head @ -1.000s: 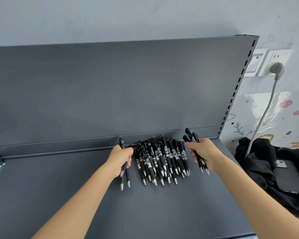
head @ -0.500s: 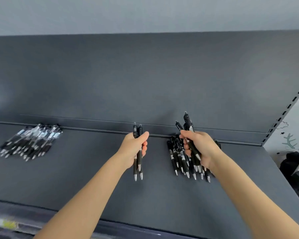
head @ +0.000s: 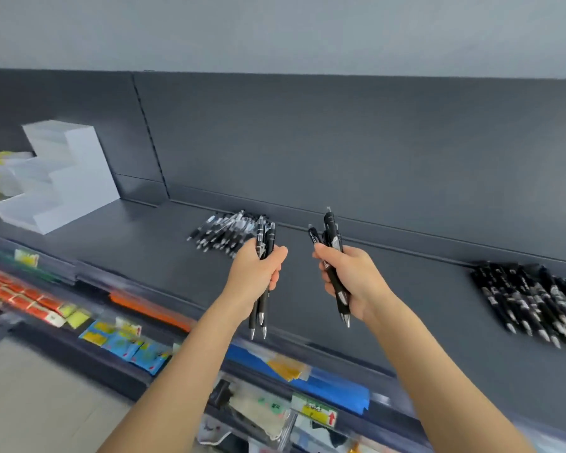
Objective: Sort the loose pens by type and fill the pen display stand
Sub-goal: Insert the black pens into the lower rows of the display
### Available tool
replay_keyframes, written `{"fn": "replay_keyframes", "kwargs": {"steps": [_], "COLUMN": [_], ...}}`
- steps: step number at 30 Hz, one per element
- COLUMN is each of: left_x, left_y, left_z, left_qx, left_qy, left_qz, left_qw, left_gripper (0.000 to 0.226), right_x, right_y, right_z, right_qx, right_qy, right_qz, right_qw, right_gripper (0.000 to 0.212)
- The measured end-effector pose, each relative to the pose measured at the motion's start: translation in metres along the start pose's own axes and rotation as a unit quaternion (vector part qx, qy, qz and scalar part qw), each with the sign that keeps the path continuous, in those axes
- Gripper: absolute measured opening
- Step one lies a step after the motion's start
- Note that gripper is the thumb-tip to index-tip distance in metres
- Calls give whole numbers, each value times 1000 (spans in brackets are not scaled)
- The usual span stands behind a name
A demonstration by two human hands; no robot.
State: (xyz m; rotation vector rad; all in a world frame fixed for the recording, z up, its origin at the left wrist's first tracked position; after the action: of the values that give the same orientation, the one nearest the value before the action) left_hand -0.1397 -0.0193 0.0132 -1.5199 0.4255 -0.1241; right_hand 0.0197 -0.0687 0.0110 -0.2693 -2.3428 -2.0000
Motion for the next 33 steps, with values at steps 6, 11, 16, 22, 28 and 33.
{"fn": "replay_keyframes", "kwargs": {"steps": [6,11,16,22,28,33], "left_x": [-127,-223,-297,-386,-482,-551], "left_y": [33,60,84,100,108,115], "left_z": [-41,-63,-61,-19,41,74], "left_qx": [-20,-36,-66,-72,-69,-58], "left_qy": [-70,-155,-211,-240,-243,-260], "left_qz": [-26,-77,-124,-172,-237,-260], "left_qw": [997,984,967,953,938,928], "left_gripper": [15,24,29,24,23,25], "right_x": [137,233,310,400,474,526], "right_y": [-25,-37,-42,-48,-31,-28], "right_z": [28,56,97,170,255,310], "right_qx": [22,58,76,72,58,50], "right_qy": [71,137,170,221,219,202], "right_qz": [12,0,-23,11,28,-21], "right_qw": [997,989,982,973,974,978], "right_gripper": [18,22,22,16,6,14]}}
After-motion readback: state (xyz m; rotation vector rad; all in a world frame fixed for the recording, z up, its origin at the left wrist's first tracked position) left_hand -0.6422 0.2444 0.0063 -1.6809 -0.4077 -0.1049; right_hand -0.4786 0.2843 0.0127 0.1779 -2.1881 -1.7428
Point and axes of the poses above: each hand's wrist, its own z-axis towards the middle knuckle, its own x-axis out of the palm, y = z × x, the point moved 5 cm from there along z, towards the middle knuckle, and after that the axes turned 9 degrees about y, right-handed, at the moved point
